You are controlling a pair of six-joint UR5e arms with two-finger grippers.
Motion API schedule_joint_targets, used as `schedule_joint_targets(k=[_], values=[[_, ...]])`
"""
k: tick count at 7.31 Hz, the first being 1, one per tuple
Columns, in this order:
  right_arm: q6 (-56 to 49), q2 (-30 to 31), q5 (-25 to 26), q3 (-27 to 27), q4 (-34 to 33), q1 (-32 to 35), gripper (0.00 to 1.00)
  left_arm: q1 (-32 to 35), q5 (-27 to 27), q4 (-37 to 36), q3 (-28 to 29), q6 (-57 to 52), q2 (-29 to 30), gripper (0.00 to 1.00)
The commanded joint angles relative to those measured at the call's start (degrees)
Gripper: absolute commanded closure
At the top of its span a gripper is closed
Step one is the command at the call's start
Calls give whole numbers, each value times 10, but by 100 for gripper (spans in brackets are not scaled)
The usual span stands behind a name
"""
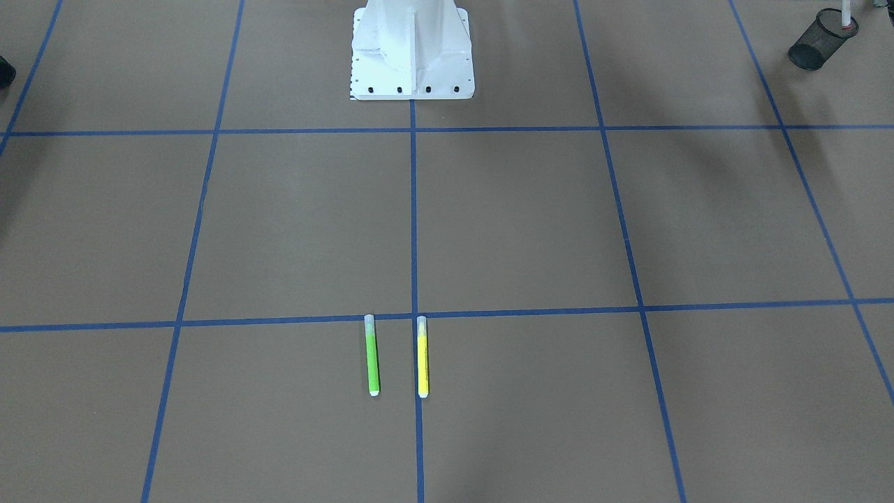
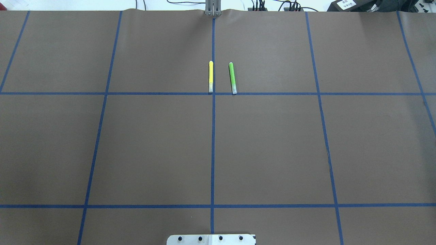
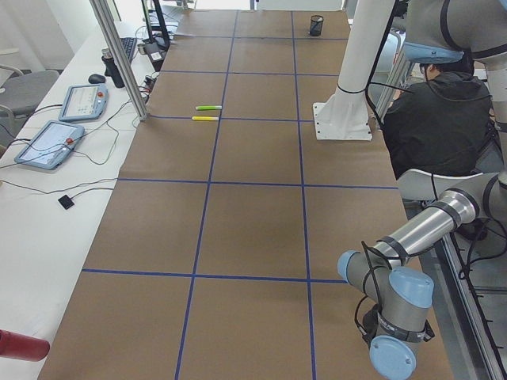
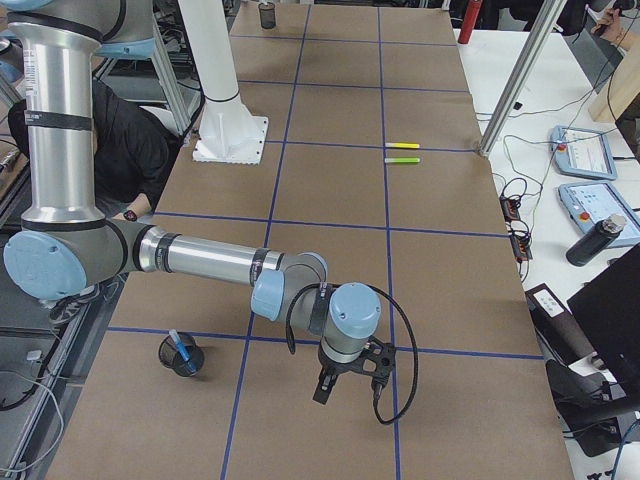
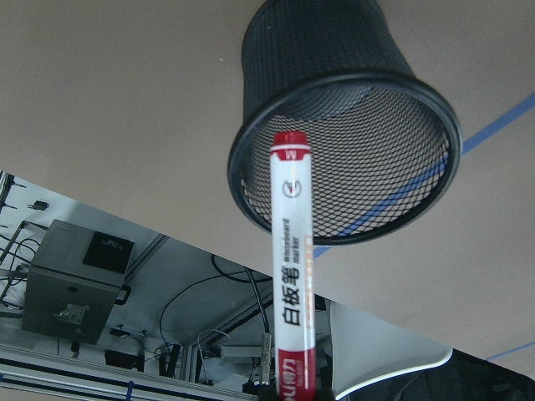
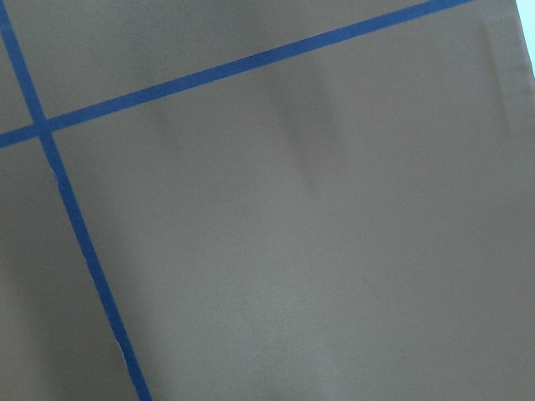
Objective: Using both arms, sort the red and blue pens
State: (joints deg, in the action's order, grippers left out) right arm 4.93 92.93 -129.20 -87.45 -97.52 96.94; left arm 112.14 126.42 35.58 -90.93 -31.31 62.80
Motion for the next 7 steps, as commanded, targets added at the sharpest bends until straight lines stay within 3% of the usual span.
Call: schedule_joint_targets(k=[1,5,6,7], values=[[0,2,0,0,1,0,0,0,36,-24,32,2,38,100],[-1,8,0,-8,1,0,0,0,37,-22,51,0,39,100],[-2,8,0,-8,1,0,0,0,37,-19,58,0,39,94],[-2,8,0,-8,0,0,0,0,37,-21,60,0,38,49]])
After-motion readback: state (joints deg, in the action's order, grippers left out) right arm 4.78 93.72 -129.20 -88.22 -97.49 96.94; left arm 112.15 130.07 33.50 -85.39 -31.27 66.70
